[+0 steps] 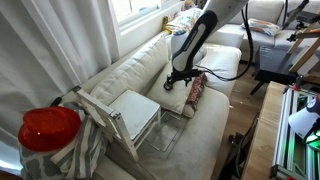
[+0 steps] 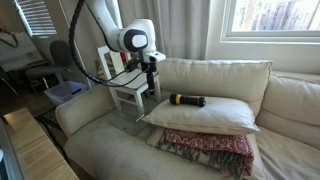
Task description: Remove the black torch from the fridge vegetable box and put it on the pillow, then put the vegetable box on the chair
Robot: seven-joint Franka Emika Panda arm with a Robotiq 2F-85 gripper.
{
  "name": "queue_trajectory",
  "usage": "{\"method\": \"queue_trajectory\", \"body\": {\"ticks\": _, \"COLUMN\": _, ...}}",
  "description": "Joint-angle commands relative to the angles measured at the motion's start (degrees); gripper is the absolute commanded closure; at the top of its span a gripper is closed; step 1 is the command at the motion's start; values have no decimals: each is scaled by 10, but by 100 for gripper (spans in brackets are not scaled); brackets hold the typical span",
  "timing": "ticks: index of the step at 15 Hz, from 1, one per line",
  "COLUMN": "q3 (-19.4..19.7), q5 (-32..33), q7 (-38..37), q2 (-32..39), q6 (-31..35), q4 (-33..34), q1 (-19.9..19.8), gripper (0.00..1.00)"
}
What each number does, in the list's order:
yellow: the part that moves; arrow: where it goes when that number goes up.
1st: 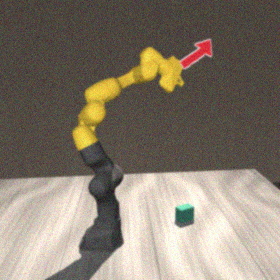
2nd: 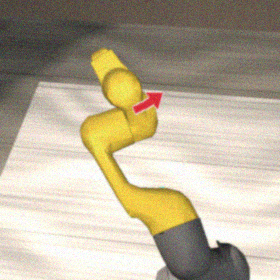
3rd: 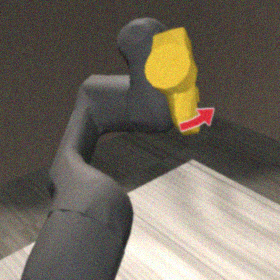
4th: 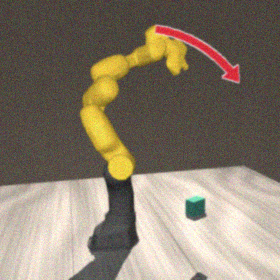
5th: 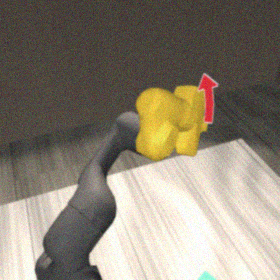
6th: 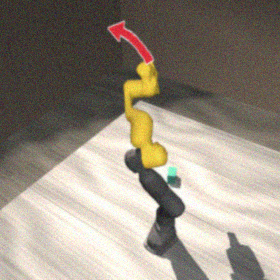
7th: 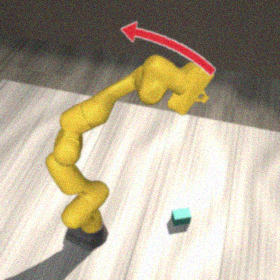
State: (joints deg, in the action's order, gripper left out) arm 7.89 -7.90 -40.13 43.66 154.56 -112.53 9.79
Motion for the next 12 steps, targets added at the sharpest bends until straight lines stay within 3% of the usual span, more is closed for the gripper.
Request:
{"method": "queue_trajectory", "body": {"ticks": 1, "q3": -11, "q5": -4, "q7": 23, "q2": -10, "q6": -2, "q4": -19, "q1": 3, "gripper": 0}}
{"method": "queue_trajectory", "body": {"ticks": 7, "q3": -10, "q5": -5, "q7": 25, "q2": -16, "q6": -1, "q4": -23, "q1": 5, "gripper": 0}}
{"method": "queue_trajectory", "body": {"ticks": 12, "q3": -74, "q5": 2, "q7": 197, "q2": 15, "q6": 36, "q4": -41, "q1": -28, "gripper": 0}}
